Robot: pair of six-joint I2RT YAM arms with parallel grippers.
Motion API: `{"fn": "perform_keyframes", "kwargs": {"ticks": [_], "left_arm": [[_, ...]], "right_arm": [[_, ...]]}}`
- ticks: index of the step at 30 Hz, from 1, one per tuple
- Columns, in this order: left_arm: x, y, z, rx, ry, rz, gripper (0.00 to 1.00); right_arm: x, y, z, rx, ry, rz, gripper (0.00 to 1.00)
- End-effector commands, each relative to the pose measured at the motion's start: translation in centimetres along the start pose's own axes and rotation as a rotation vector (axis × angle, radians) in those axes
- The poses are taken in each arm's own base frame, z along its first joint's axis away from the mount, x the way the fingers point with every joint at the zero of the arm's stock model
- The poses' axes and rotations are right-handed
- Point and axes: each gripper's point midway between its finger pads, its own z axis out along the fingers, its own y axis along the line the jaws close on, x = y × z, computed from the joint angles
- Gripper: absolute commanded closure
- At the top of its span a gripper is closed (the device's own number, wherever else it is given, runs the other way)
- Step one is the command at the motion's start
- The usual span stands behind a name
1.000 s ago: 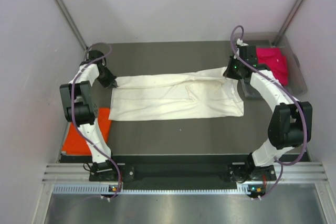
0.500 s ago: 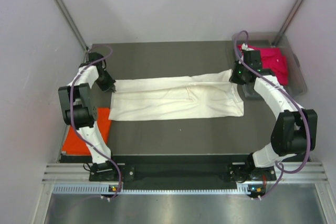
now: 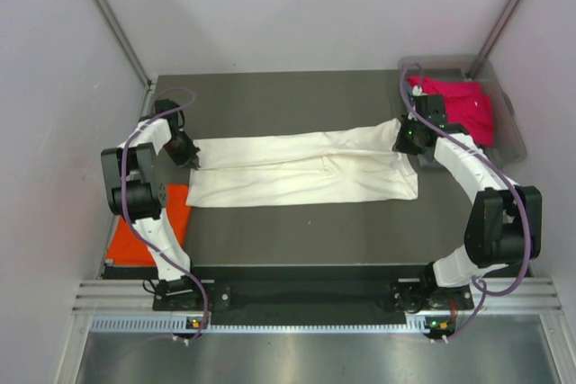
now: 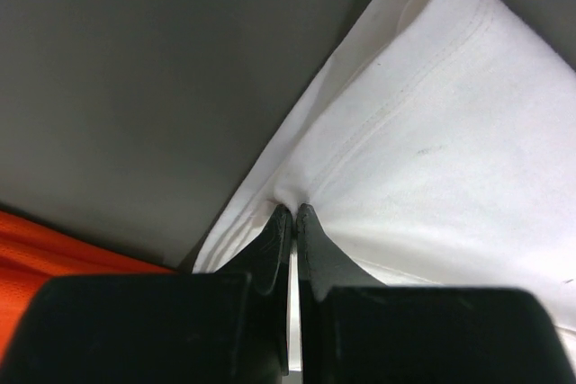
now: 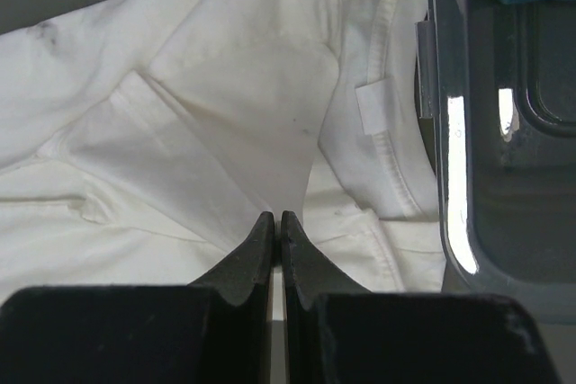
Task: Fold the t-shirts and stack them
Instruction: Fold the tshirt
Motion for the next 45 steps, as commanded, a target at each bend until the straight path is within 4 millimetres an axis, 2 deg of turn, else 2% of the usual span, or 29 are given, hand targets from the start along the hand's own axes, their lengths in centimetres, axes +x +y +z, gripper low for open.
{"fn": "perform_keyframes", "kwargs": {"ticks": [1, 9, 10, 11, 12, 13, 14, 15, 16, 17, 19, 20, 21, 22, 23, 24, 25, 26, 27, 28, 29, 30, 32, 33, 34, 36, 38, 42, 45], "left_arm": [[-1.3, 0.5, -0.9, -0.016, -0.066, -0.006, 1.00], [-0.9, 1.0, -0.9, -0.024, -0.072, -0.014, 1.00], [-1.1, 1.4, -1.3, -0.048, -0.089, -0.015, 0.95], [-1.4, 1.8, -1.8, -0.068, -0.109, -0.018, 0.86], [-1.6, 2.1, -2.3, -0.084, -0.130, -0.022, 0.80], [-2.4, 2.5, -3.9, -0.107, -0.187, -0.022, 0.77], [-2.8, 2.7, -5.0, -0.114, -0.219, -0.023, 0.74], [-3.2, 2.7, -5.9, -0.114, -0.250, -0.023, 0.71], [-3.8, 2.5, -6.9, -0.109, -0.286, -0.022, 0.70], [-4.4, 2.2, -8.7, -0.089, -0.334, -0.027, 0.70], [-5.2, 1.1, -9.9, -0.037, -0.379, -0.033, 0.63], [-5.2, -0.1, -10.3, 0.028, -0.373, -0.031, 0.61], [-5.4, -1.2, -10.0, 0.082, -0.378, -0.035, 0.60], [-5.3, -2.0, -9.6, 0.123, -0.368, -0.034, 0.60], [-5.0, -3.1, -9.2, 0.177, -0.343, -0.031, 0.60], [-4.3, -4.6, -8.7, 0.255, -0.291, -0.021, 0.60], [-4.3, -5.7, -8.4, 0.303, -0.271, -0.023, 0.62], [-4.0, -6.2, -6.9, 0.324, -0.226, -0.021, 0.63], [-3.5, -7.5, -6.6, 0.390, -0.189, -0.004, 0.63], [-3.6, -8.2, -5.5, 0.416, -0.177, 0.003, 0.64], [-3.5, -8.7, -5.1, 0.440, -0.167, 0.007, 0.64], [-3.5, -8.9, -4.7, 0.454, -0.151, 0.004, 0.65], [-3.2, -9.0, -3.3, 0.447, -0.110, -0.022, 0.67], [-3.3, -9.2, -3.2, 0.453, -0.103, -0.028, 0.67], [-3.1, -9.4, -2.7, 0.464, -0.083, -0.030, 0.67], [-2.9, -9.4, -2.4, 0.459, -0.069, -0.032, 0.67], [-2.4, -8.7, -1.4, 0.421, -0.041, -0.045, 0.67], [-2.0, -8.3, -0.1, 0.392, -0.001, -0.057, 0.74], [-1.8, -7.9, 0.7, 0.370, 0.011, -0.070, 0.74]], "right_arm": [[0.0, -0.3, -0.4, -0.003, -0.009, 0.024, 1.00], [3.1, -1.2, 0.9, 0.046, 0.102, 0.067, 1.00], [4.3, -1.6, 0.7, 0.063, 0.158, 0.066, 0.98], [5.0, -1.4, 0.6, 0.065, 0.189, 0.042, 0.95], [5.9, -1.3, 0.2, 0.067, 0.213, 0.014, 0.83], [6.4, -1.0, -0.3, 0.055, 0.216, -0.032, 0.73], [5.9, 0.1, -1.5, 0.018, 0.171, -0.063, 0.66], [5.7, 0.4, -2.0, -0.010, 0.146, -0.069, 0.56], [5.6, 0.7, -2.3, -0.032, 0.122, -0.067, 0.51], [4.0, 1.3, -2.7, -0.067, 0.058, -0.063, 0.48], [1.4, 2.3, -3.0, -0.092, -0.008, -0.063, 0.45], [0.7, 2.4, -2.2, -0.086, -0.009, -0.061, 0.44], [-1.4, 3.1, -2.2, -0.090, -0.046, -0.052, 0.43], [-2.4, 3.1, -1.8, -0.073, -0.053, -0.047, 0.43], [-2.3, 2.3, 0.1, -0.019, -0.018, -0.040, 0.42], [-3.1, 2.2, 0.8, 0.004, -0.021, -0.032, 0.44], [-5.2, 2.8, 0.9, 0.004, -0.053, -0.011, 0.48], [-5.2, 2.4, 2.7, 0.040, -0.034, -0.002, 0.53], [-6.6, 3.1, 2.9, 0.028, -0.063, 0.000, 0.56], [-7.0, 3.2, 3.6, 0.038, -0.069, 0.007, 0.58], [-7.0, 3.2, 5.0, 0.064, -0.066, 0.005, 0.66], [-8.1, 3.7, 5.2, 0.065, -0.093, 0.009, 0.71], [-8.1, 3.0, 6.9, 0.123, -0.087, 0.031, 0.78], [-9.0, 3.1, 7.0, 0.136, -0.101, 0.032, 0.78], [-9.0, 2.7, 7.3, 0.162, -0.093, 0.030, 0.75], [-8.8, 1.7, 8.0, 0.216, -0.074, 0.006, 0.63], [-8.6, 0.7, 8.6, 0.263, -0.069, -0.028, 0.58], [-8.5, -0.4, 9.3, 0.316, -0.061, -0.068, 0.60], [-8.6, -0.6, 9.8, 0.330, -0.058, -0.088, 0.61]]}}
